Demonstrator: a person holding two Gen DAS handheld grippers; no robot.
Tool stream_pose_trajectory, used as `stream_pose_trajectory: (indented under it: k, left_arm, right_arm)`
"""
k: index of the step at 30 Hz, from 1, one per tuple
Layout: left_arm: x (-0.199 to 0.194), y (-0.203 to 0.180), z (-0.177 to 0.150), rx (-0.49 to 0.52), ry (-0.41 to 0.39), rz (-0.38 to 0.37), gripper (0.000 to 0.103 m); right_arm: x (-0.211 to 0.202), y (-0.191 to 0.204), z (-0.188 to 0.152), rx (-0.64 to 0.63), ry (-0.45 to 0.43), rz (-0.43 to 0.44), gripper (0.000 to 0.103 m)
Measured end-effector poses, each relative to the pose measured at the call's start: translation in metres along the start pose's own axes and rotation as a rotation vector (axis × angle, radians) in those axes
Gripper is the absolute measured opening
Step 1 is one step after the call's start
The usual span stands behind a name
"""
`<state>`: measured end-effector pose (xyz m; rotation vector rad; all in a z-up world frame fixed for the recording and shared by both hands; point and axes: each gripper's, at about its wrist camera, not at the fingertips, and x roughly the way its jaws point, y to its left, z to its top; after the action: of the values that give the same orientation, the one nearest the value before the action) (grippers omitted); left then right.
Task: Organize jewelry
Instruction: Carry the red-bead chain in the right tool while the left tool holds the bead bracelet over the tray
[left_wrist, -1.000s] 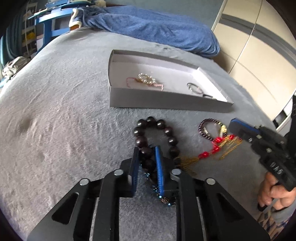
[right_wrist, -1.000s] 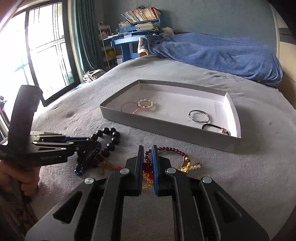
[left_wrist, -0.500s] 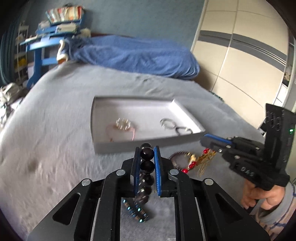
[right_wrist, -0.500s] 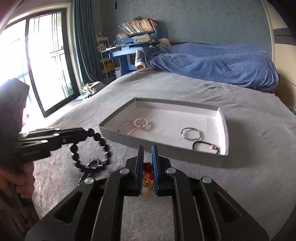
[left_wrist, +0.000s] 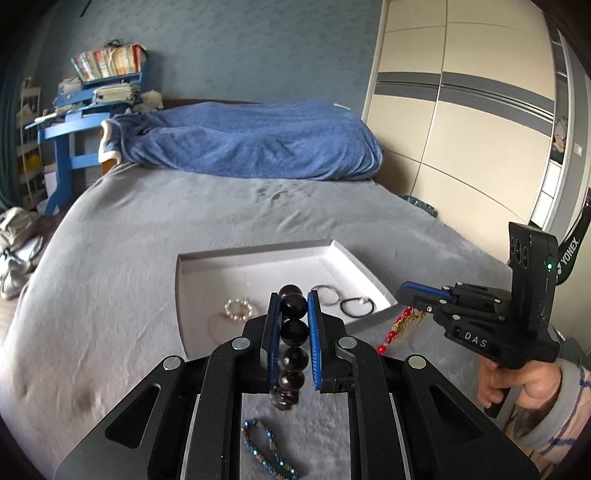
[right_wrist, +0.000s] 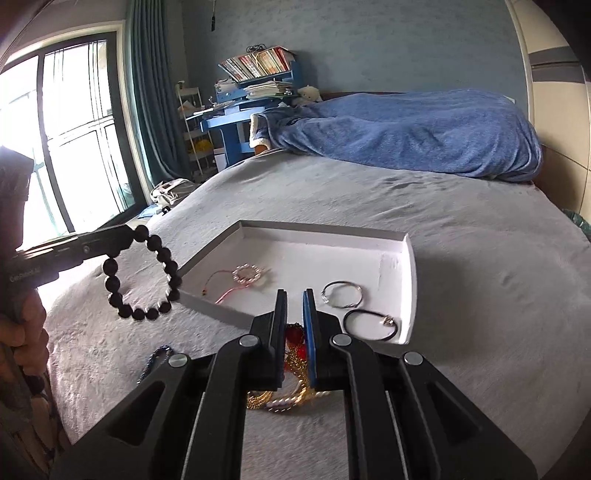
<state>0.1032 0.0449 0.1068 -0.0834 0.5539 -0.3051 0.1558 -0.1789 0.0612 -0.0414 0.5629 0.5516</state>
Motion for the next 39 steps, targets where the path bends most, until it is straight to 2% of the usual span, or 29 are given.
stream_pose_trajectory:
  k: [7, 14, 23, 31, 39]
  left_arm:
    - [0.011, 0.005, 0.015, 0.013, -0.014, 0.004, 0.015]
    - [0.025, 0.012, 0.024, 0.016, -0.017, 0.006, 0.015]
    - [0.038, 0.024, 0.027, -0.001, -0.013, 0.007, 0.015]
    - [0.045, 0.033, 0.031, -0.016, -0.014, 0.011, 0.015]
    - [0.047, 0.033, 0.028, -0.015, -0.007, 0.006, 0.015]
  right_arm:
    - [0.003, -0.014, 0.017, -0.002, -0.025, -0.002, 0.008]
    - [0.002, -0.020, 0.039, 0.025, -0.075, 0.042, 0.008]
    - [-0.017, -0.011, 0.069, 0.012, -0.165, 0.081, 0.008]
    - [-0.028, -0.009, 0.094, 0.010, -0.231, 0.079, 0.008]
    - [-0.043, 0.000, 0.075, -0.007, -0.211, 0.086, 0.008]
